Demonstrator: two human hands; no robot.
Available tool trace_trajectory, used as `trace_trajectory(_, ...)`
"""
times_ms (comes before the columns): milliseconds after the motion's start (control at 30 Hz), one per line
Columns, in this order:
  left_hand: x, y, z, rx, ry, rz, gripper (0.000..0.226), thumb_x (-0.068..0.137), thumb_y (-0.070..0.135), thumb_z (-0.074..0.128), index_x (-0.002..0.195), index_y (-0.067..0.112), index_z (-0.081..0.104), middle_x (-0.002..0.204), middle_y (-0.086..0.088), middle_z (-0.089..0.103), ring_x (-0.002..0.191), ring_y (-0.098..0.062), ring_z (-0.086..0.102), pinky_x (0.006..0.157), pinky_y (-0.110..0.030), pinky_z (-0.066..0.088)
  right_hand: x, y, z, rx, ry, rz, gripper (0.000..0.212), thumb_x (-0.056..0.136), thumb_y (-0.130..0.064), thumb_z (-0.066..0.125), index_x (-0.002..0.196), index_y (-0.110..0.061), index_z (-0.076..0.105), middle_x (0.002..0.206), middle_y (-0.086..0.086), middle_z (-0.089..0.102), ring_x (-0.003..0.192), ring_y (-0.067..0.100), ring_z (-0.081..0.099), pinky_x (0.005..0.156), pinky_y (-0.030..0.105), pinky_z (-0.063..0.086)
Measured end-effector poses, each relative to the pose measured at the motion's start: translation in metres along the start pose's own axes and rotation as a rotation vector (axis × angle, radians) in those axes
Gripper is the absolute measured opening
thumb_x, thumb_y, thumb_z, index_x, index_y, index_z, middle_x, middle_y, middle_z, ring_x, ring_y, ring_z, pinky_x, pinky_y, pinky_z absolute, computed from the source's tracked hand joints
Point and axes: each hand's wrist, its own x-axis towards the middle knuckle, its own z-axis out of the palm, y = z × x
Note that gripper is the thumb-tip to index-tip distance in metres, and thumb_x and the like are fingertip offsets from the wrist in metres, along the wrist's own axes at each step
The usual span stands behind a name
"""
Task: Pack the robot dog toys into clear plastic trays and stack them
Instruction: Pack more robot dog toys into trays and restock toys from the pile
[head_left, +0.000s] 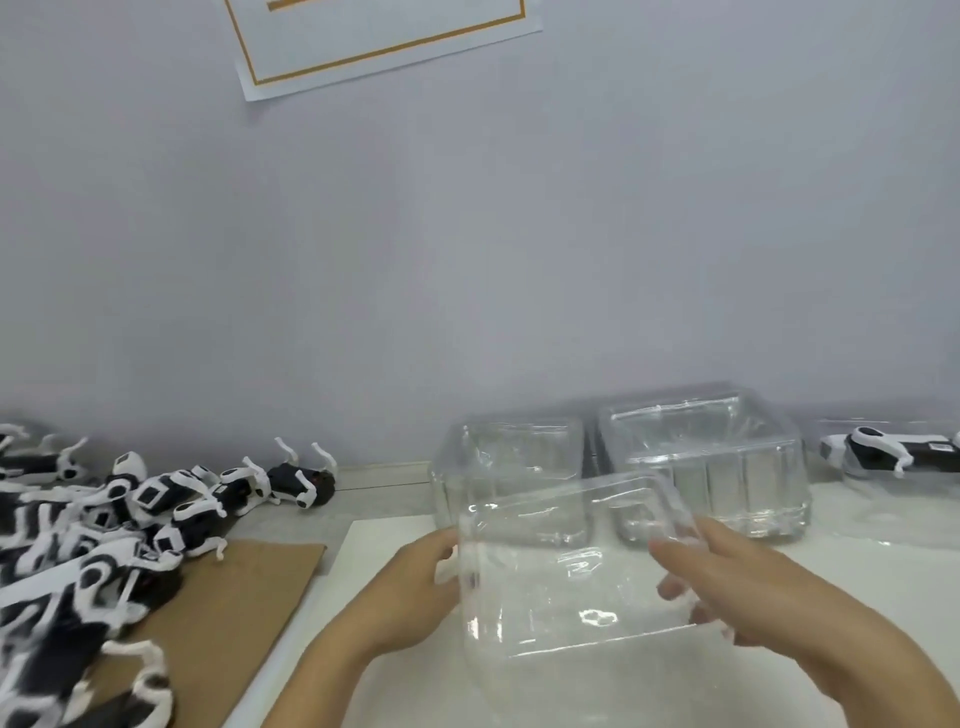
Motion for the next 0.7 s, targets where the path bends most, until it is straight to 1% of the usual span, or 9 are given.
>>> trace_trajectory(67,-0.015,-0.014,-0.018,0.125,0.025,-0.102,0.027,0.100,0.035,0.055,0.124,0.048,0.055,0.132,0.022,0.054,0.121,0.000,0.051,0.105,-0.028,0.043,0.006,0.002,0.009,-0.064,-0.031,0.016,0.018,0.094,-0.052,0.051,0.105,-0.038,0.055,0.099,-0.005,0.069,0.085,0.013,0.069,0.070,0.026,0.047)
trace_trajectory(133,-0.034,-0.026,-0.044,0.301,-0.007,-0.232,0.026,0.099,0.044,0.054,0.125,0.047,0.051,0.130,0.019,0.051,0.113,-0.002,0.053,0.101,-0.027,0.045,0.012,0.002,0.020,-0.105,-0.057,0.019,0.024,0.096,-0.048,0.049,0.116,-0.035,0.053,0.101,-0.004,0.065,0.086,0.016,0.068,0.073,0.028,0.048)
trace_trajectory(200,-0.050,-0.028,-0.074,0.434,0.006,-0.313,0.031,0.097,0.049,0.055,0.127,0.042,0.052,0.123,0.018,0.054,0.107,-0.004,0.055,0.097,-0.024,0.046,0.015,0.003,0.030,-0.143,-0.061,0.015,0.041,0.098,-0.047,0.046,0.135,-0.030,0.044,0.113,-0.005,0.059,0.092,0.017,0.064,0.078,0.030,0.049)
trace_trajectory(267,-0.063,-0.025,-0.102,0.439,0.057,-0.352,0.030,0.096,0.048,0.056,0.124,0.036,0.056,0.113,0.019,0.058,0.103,-0.004,0.058,0.088,-0.023,0.047,0.018,0.003,0.037,-0.181,-0.050,0.013,0.055,0.099,-0.048,0.044,0.147,-0.022,0.035,0.131,-0.002,0.052,0.107,0.020,0.059,0.091,0.035,0.049)
trace_trajectory(333,-0.072,-0.022,-0.128,0.431,0.082,-0.382,0.028,0.096,0.048,0.057,0.121,0.035,0.056,0.112,0.018,0.059,0.101,-0.005,0.058,0.077,-0.021,0.044,0.019,0.003,0.039,-0.202,-0.025,-0.005,0.066,0.099,-0.052,0.043,0.152,-0.016,0.030,0.148,0.003,0.042,0.124,0.025,0.050,0.104,0.039,0.043)
trace_trajectory(433,-0.082,-0.028,-0.158,0.505,0.104,-0.441,0.022,0.096,0.047,0.059,0.113,0.032,0.060,0.115,0.011,0.058,0.102,-0.009,0.058,0.076,-0.022,0.044,0.016,0.003,0.039,-0.235,0.014,-0.045,0.077,0.096,-0.057,0.043,0.153,-0.008,0.028,0.158,0.006,0.031,0.141,0.027,0.036,0.110,0.037,0.033)
trace_trajectory(533,-0.087,-0.042,-0.168,0.640,-0.035,-0.545,0.025,0.093,0.045,0.064,0.114,0.033,0.061,0.121,0.007,0.056,0.105,-0.013,0.057,0.089,-0.027,0.047,0.015,-0.001,0.041,-0.261,0.072,-0.055,0.077,0.095,-0.057,0.046,0.150,-0.005,0.034,0.155,0.011,0.036,0.141,0.030,0.036,0.108,0.038,0.033)
trace_trajectory(633,-0.085,-0.056,-0.157,0.780,-0.284,-0.664,0.058,0.087,0.045,0.071,0.138,0.026,0.050,0.141,0.004,0.050,0.119,-0.018,0.053,0.095,-0.029,0.046,0.017,-0.005,0.043,-0.267,0.122,-0.060,0.078,0.093,-0.055,0.050,0.148,-0.001,0.035,0.145,0.016,0.047,0.131,0.033,0.045,0.099,0.038,0.037)
trace_trajectory(700,-0.082,-0.065,-0.145,0.843,-0.438,-0.712,0.067,0.088,0.044,0.071,0.145,0.022,0.045,0.146,0.002,0.047,0.124,-0.022,0.052,0.094,-0.030,0.048,0.018,-0.006,0.044,-0.266,0.128,-0.065,0.077,0.093,-0.054,0.051,0.148,-0.002,0.036,0.144,0.015,0.047,0.130,0.033,0.046,0.097,0.038,0.038)
